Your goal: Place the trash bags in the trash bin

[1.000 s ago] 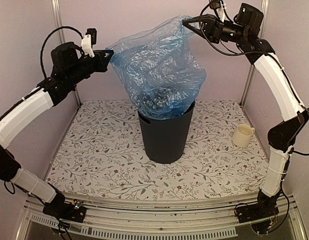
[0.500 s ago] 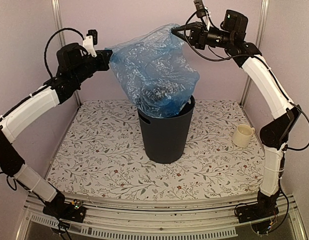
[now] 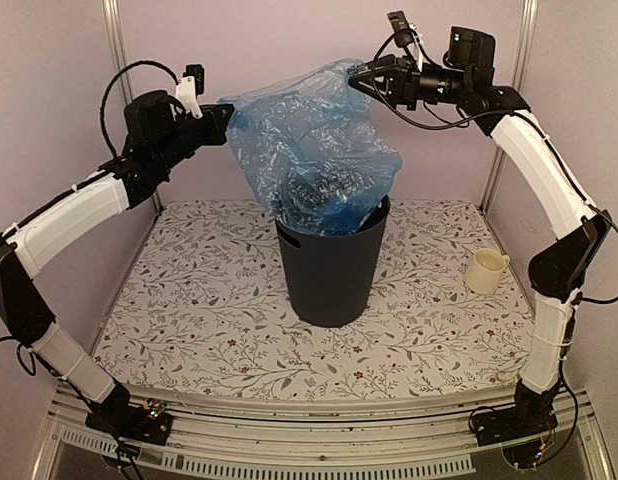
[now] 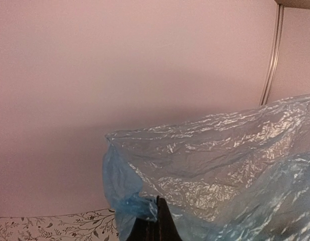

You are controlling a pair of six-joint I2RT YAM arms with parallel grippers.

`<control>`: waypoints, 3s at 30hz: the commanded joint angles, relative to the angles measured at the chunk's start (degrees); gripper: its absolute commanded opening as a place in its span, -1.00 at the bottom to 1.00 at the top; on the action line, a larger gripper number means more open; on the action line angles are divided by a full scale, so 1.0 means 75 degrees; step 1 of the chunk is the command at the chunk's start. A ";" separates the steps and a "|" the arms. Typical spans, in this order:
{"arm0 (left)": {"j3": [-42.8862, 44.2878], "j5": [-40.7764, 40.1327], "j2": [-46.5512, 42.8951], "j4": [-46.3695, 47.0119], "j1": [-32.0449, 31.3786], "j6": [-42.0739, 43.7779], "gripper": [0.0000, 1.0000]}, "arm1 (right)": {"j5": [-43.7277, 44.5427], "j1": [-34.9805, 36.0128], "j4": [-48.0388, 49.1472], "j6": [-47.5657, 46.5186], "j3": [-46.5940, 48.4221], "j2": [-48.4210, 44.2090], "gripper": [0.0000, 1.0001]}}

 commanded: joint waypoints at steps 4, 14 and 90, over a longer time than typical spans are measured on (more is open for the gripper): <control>-0.0467 0.0469 -0.0292 0.0419 0.0062 -0.0236 -1.00 | -0.1581 -0.0984 -0.0977 -0.0287 -0.1350 -0.1423 0.71; -0.0788 0.0488 -0.0595 0.0494 0.0062 -0.0442 -1.00 | -0.2094 -0.2568 -0.1301 -0.0542 -0.3517 -0.2951 0.98; -0.1686 0.0792 -0.1171 0.0946 -0.0018 -0.1064 -1.00 | 0.0828 0.0446 -0.3832 -0.4337 -0.4725 -0.3150 -0.36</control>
